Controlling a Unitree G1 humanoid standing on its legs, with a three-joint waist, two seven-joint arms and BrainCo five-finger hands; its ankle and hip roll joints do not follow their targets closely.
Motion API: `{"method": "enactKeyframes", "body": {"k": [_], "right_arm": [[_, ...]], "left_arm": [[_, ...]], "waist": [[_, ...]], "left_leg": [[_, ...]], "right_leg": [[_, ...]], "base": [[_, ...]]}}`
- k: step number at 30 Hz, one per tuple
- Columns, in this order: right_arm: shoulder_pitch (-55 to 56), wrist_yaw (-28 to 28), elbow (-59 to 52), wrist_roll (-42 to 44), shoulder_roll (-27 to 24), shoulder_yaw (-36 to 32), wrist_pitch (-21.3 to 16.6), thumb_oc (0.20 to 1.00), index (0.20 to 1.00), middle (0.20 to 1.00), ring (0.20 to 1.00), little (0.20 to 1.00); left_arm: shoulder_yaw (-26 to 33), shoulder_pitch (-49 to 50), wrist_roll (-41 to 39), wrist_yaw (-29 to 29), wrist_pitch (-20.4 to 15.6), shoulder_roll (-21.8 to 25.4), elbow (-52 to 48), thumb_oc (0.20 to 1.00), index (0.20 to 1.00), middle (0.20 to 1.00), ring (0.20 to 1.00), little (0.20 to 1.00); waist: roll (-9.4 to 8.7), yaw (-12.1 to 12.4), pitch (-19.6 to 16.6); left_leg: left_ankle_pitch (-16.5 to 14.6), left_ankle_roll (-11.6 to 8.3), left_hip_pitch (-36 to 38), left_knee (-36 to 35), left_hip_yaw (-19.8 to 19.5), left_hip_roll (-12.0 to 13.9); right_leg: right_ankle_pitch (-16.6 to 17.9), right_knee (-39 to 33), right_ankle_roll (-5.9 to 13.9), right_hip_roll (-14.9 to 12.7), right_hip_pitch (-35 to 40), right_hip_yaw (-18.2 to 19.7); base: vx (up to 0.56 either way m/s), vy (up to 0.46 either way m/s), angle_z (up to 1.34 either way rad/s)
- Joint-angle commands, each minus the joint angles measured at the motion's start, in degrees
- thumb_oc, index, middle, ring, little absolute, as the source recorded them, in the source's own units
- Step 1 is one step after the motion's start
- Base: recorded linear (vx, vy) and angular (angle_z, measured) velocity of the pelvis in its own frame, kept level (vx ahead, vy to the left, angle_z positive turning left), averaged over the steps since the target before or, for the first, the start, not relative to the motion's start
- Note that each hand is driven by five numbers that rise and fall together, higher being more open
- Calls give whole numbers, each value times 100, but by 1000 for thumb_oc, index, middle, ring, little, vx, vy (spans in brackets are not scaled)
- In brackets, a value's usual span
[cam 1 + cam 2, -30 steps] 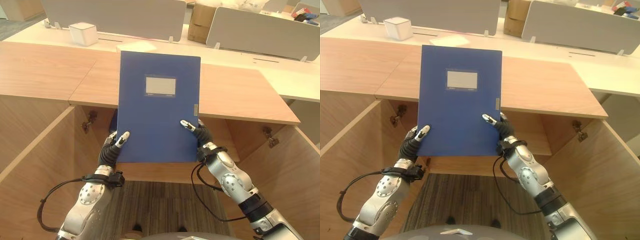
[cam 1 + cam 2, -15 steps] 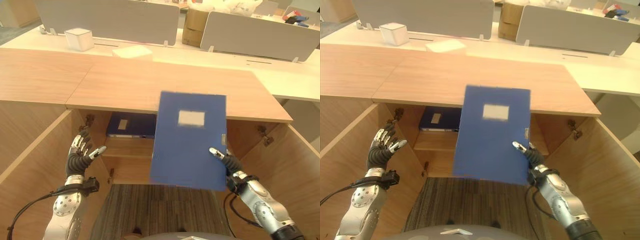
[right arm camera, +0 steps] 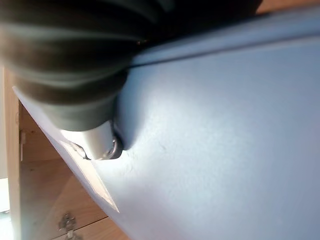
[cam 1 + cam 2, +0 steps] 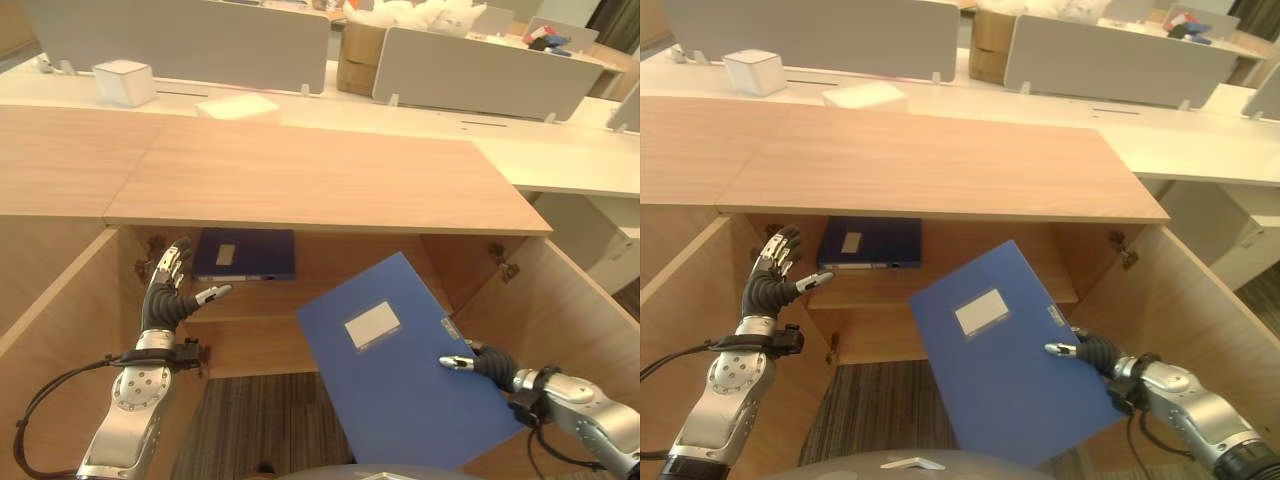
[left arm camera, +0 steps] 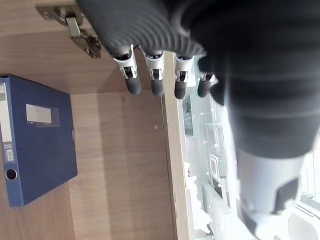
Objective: Put the empty folder in the office cabinet
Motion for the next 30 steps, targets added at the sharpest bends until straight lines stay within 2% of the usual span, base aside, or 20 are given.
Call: {"method": "enactKeyframes", "body": {"k": [1,4,6,11,15,16,17,18,25,28,30], "right_arm": [[-807,-155,-34,-69,213,11,-424,200,200,200,200,200],[-994,-323,110,-79,475,39,-454,200,200,200,200,200],[-1207,-552,170,-10,864,55,-514,200,200,200,200,200],[-1421,-721,158,97,1135,146,-581,200,200,200,200,200],[-1730,-978,159,227,1317,264,-711,200,200,200,200,200],[-1920,-1124,172,260,1365,339,-779,200,200,200,200,200],[-1933,-1126,179,261,1368,347,-782,200,200,200,200,200],[-2104,-1236,226,251,1401,407,-845,200,200,200,200,200],[-2511,-1497,195,267,1347,554,-1017,200,200,200,200,200],[-2641,-1685,228,302,1474,496,-1154,200,200,200,200,200],[-2744,-1957,394,352,1741,332,-1343,200,200,200,200,200]], "left_arm": [[37,-194,247,-103,-306,270,-148,1000,1000,1000,1000,1000],[68,-133,222,-121,-296,304,-178,1000,1000,1000,1000,1000],[119,-38,144,-161,-277,410,-252,1000,1000,1000,1000,1000],[227,68,-2,-166,-298,609,-383,1000,1000,1000,1000,1000],[308,-16,-134,18,-397,748,-420,1000,1000,1000,1000,1000],[367,-72,-191,162,-441,768,-445,1000,1000,1000,1000,1000],[373,-73,-191,162,-439,768,-447,1000,1000,1000,1000,1000],[404,-113,-198,266,-480,759,-475,1000,1000,1000,1000,1000],[408,-262,-263,541,-613,545,-540,1000,1000,1000,1000,1000],[412,-340,-281,710,-672,430,-590,1000,1000,1000,1000,1000],[368,-467,-288,860,-720,283,-521,1000,1000,1000,1000,1000]], "waist": [[-15,52,-53],[-12,71,-15],[-30,132,72],[-111,288,291],[-189,480,688],[-210,595,904],[-212,578,892],[-227,677,1062],[-264,870,1474],[-227,953,1677],[-168,1006,1799]], "left_leg": [[-687,58,-12,0,-449,-105],[-683,60,-16,0,-422,-92],[-653,56,-100,0,-428,-59],[-523,11,-416,0,-494,-8],[-304,-60,-952,3,-626,62],[-184,-111,-1198,11,-702,108],[-180,-113,-1219,14,-711,108],[-96,-161,-1413,10,-780,126],[99,-316,-1962,0,-921,227],[170,-365,-2195,0,-982,273],[182,-405,-2362,0,-1020,326]], "right_leg": [[-268,311,411,-259,-135,44],[-246,304,406,-231,-173,75],[-199,279,397,-193,-266,99],[-146,200,380,-137,-473,46],[-65,133,352,-70,-829,-76],[-26,93,332,-27,-991,-157],[-24,93,330,-27,-1007,-166],[7,69,314,5,-1136,-242],[40,22,276,58,-1530,-466],[50,22,259,70,-1726,-526],[29,20,237,102,-1880,-545]], "base": [[26,1,-21],[7,-18,-13],[-13,-44,-8],[-45,-52,-1],[-146,-83,8],[-131,-91,12],[-123,-121,23],[-31,-60,29],[-72,-86,27],[-60,-63,12],[-32,-74,6]]}}
